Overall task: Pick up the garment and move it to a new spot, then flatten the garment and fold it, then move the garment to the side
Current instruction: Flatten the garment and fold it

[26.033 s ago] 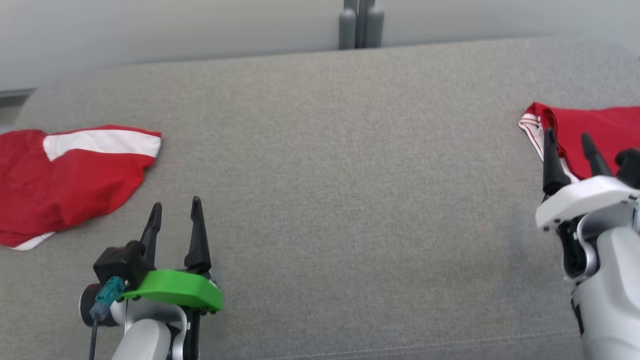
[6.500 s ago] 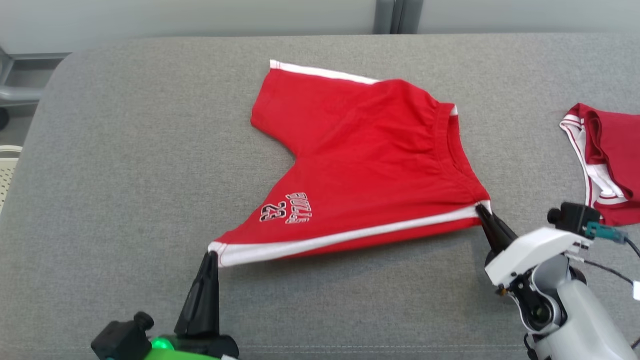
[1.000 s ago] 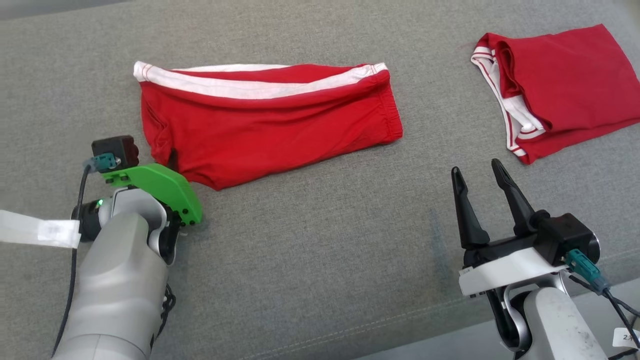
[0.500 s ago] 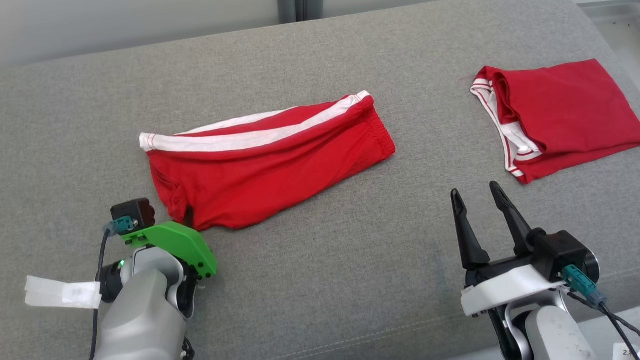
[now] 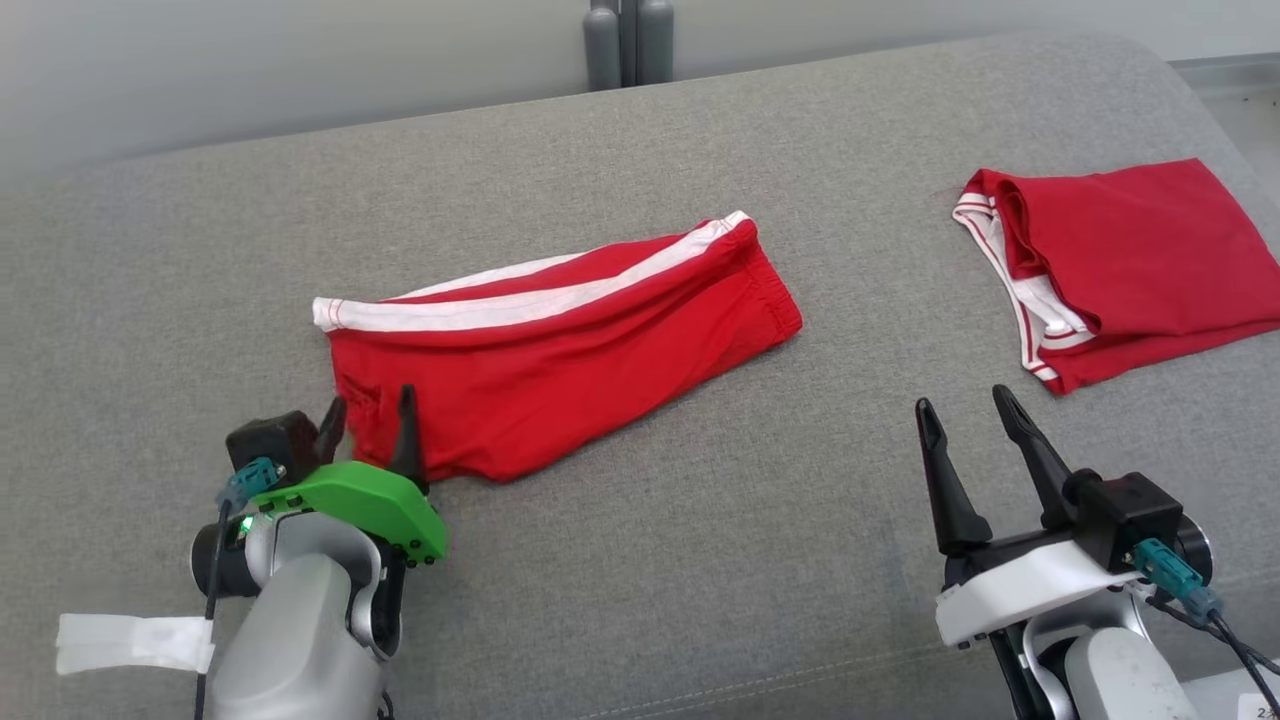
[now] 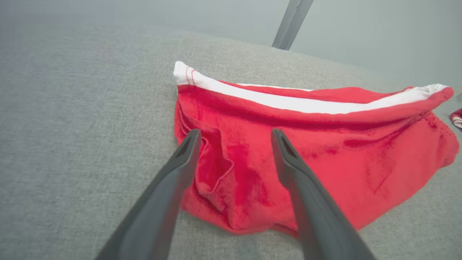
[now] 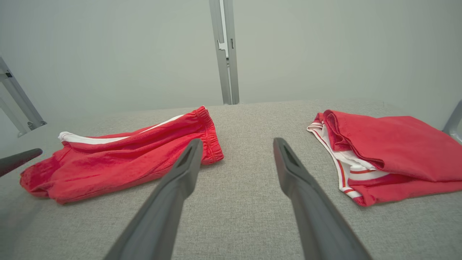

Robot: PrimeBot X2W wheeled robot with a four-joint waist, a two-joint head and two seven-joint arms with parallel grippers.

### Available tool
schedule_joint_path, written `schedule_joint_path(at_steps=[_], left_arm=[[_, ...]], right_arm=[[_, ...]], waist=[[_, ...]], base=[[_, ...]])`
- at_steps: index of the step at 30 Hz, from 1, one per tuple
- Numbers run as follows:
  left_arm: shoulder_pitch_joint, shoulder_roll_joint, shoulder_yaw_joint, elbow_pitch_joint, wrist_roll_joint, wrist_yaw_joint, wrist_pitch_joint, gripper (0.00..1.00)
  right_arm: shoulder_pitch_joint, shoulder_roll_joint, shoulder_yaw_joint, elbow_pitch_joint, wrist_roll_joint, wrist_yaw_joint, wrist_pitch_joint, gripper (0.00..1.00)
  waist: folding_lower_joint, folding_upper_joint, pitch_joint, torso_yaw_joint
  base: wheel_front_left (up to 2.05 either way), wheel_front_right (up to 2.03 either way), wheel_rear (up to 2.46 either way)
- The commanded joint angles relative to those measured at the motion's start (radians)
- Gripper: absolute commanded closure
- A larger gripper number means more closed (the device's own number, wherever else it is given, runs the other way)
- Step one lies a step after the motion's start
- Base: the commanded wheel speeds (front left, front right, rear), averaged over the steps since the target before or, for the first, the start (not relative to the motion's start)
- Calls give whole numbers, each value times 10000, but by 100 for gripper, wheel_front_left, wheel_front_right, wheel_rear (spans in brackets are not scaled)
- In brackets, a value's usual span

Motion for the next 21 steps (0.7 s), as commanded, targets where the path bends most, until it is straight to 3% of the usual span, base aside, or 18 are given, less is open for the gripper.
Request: schedule_joint_path(at_steps=[1,6,11,15,21], left_arm=[[355,172,-9,-429,224,141,-69,0],[1725,277,488,-3761,1268,647,-76,0],[3165,110,961,-6248,1946,642,-81,0],[4186,18,1151,-7508,2371,501,-81,0],[5197,-40,1343,-7850,2494,254,-82,0]], right_arm=[[51,-12,-66,-22,56,-2,75,0],[-79,-12,-246,162,148,-2,282,0],[-187,-12,-310,524,242,-2,376,0],[-123,-15,-412,909,240,-2,394,0],[120,-17,-633,1236,103,-2,543,0]], waist=[[0,0,-152,185],[0,0,-412,594],[0,0,-671,1009],[0,0,-1027,1388],[0,0,-1407,1705]], base=[[0,0,0],[0,0,0],[0,0,0],[0,0,0],[0,0,0]])
